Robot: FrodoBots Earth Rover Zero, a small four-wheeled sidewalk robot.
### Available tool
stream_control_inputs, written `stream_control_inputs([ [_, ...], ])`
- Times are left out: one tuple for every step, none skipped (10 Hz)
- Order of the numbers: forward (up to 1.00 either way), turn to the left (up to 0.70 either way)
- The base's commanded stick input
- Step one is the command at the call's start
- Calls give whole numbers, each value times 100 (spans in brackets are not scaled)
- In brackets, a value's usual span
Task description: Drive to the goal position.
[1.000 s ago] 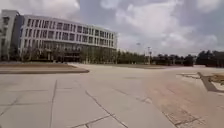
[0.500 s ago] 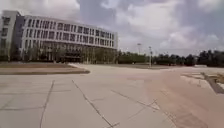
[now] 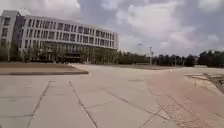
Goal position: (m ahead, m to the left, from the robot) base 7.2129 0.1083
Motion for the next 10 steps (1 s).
stream_control_inputs([
  [50, -2],
  [50, -2],
  [50, -2],
  [50, -2],
  [50, -2],
  [50, -2],
  [50, -2],
  [50, -2],
  [50, -2],
  [50, -2],
])
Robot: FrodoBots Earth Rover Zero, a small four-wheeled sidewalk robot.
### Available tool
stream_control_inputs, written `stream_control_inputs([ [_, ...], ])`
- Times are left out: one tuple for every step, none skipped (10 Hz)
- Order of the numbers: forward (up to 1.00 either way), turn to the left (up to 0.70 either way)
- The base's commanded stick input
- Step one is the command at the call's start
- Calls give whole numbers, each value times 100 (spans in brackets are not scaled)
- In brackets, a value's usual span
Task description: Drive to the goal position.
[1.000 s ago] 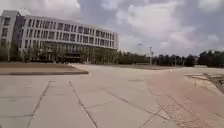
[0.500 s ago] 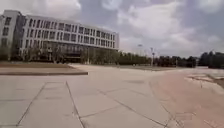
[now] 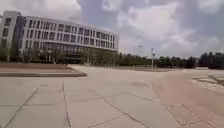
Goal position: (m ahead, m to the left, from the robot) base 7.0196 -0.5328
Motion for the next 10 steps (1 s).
stream_control_inputs([
  [50, -2],
  [50, -2],
  [50, -2],
  [50, -2],
  [50, -2],
  [50, -2],
  [50, -2],
  [50, -2],
  [50, -2],
  [50, -2],
])
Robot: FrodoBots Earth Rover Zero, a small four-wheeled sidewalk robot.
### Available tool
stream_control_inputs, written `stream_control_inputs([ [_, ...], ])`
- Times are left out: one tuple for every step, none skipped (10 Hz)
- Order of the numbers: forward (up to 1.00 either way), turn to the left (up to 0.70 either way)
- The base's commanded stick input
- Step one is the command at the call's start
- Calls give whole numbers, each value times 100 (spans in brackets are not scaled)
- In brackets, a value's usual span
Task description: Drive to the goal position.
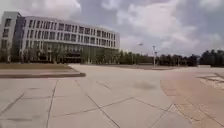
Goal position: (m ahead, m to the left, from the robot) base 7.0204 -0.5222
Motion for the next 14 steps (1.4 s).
stream_control_inputs([
  [50, -2],
  [50, -2],
  [50, -2],
  [50, -2],
  [50, -2],
  [50, -2],
  [50, -2],
  [50, -2],
  [50, -2],
  [50, -2],
  [50, -2],
  [50, -2],
  [50, -2],
  [50, -2],
])
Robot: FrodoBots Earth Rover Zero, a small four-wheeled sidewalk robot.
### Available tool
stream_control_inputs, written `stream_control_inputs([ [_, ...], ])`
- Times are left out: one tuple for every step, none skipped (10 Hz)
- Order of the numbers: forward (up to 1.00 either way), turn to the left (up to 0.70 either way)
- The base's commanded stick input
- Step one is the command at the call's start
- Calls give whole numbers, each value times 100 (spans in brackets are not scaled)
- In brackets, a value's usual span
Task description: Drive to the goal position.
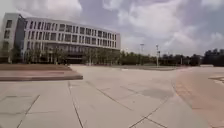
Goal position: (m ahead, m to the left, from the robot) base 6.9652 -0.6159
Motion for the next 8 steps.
stream_control_inputs([
  [50, -2],
  [50, -2],
  [50, -2],
  [50, -2],
  [50, -2],
  [50, -2],
  [50, -2],
  [50, -2],
])
